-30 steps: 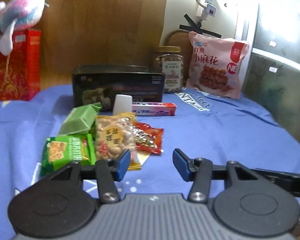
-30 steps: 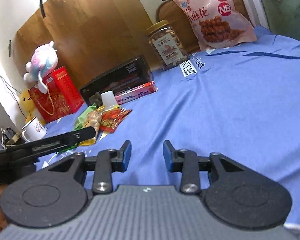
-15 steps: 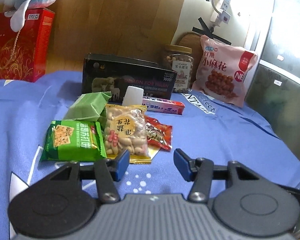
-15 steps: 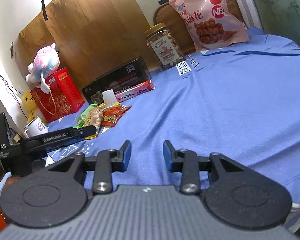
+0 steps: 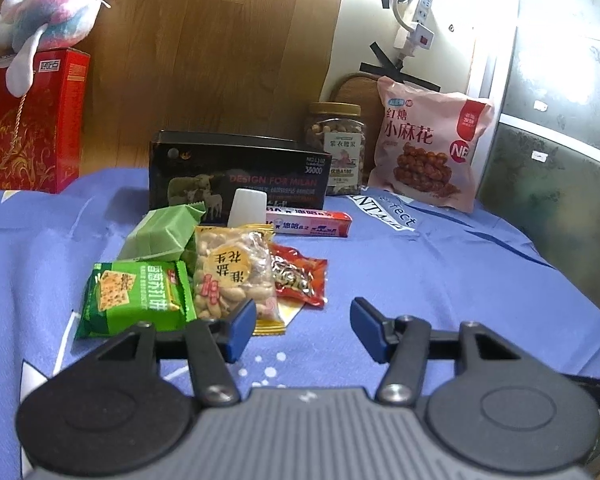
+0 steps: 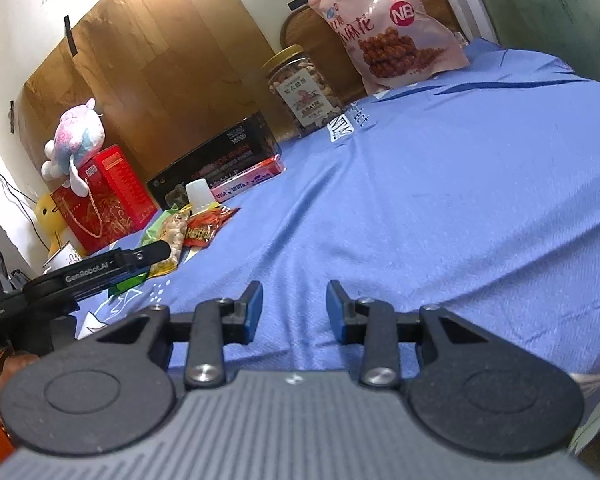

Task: Organize snacks

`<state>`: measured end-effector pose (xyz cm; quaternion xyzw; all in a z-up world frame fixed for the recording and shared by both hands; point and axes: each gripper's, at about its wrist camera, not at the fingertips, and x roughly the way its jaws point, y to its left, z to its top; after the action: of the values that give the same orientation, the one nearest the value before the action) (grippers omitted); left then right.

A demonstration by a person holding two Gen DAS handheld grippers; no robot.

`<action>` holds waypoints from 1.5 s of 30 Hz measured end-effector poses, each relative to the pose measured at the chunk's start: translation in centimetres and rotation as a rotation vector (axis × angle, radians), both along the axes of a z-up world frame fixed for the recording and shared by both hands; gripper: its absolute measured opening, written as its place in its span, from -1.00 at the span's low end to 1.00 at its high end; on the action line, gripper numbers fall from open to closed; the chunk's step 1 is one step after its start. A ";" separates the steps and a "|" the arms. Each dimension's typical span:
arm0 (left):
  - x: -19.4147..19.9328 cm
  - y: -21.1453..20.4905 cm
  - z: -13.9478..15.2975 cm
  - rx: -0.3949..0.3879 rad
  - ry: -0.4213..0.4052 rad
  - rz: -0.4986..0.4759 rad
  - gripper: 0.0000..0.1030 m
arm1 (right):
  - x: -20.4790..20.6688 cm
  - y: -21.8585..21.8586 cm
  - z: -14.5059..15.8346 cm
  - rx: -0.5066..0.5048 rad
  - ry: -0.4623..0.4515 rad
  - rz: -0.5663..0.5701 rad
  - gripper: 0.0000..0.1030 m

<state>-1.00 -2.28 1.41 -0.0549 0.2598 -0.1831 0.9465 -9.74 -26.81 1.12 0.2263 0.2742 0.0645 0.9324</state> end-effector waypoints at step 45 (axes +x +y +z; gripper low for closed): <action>-0.3 2.1 0.7 -0.108 0.001 -0.005 0.03 | 0.8 1.9 2.2 -0.080 -0.072 0.033 -0.26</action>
<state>-1.32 -0.17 2.08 -0.1054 0.2502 -0.1992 0.9416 -8.91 -24.92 3.34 0.1819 0.2466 0.0768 0.9488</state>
